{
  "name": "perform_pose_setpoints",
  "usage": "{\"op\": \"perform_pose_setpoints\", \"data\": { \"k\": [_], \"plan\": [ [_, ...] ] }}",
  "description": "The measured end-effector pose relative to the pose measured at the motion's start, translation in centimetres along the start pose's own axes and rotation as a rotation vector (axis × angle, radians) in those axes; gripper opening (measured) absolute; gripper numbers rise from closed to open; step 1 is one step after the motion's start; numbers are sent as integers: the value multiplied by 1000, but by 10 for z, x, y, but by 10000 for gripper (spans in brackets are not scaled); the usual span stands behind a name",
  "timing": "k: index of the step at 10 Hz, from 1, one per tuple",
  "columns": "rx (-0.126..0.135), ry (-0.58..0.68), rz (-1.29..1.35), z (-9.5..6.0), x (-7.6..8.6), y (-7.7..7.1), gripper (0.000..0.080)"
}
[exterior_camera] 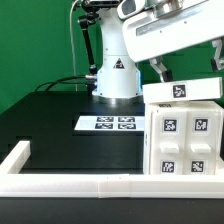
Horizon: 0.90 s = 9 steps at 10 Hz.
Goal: Assemble cabinet
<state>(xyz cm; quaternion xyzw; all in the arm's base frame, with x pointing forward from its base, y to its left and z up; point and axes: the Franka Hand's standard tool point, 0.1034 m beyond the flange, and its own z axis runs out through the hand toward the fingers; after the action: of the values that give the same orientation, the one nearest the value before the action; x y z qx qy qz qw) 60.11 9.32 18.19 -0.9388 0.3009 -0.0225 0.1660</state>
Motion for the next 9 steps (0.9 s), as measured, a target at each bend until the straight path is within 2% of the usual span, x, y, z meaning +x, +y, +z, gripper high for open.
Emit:
{"op": "perform_pose_setpoints", "data": {
  "k": [3,6,9],
  "plan": [
    [-25,-3,-406,-2,2,4,797],
    [-75,-14,-725,0,0,4,797],
    [-79,-9,-907,0,2,5,797]
  ]
}}
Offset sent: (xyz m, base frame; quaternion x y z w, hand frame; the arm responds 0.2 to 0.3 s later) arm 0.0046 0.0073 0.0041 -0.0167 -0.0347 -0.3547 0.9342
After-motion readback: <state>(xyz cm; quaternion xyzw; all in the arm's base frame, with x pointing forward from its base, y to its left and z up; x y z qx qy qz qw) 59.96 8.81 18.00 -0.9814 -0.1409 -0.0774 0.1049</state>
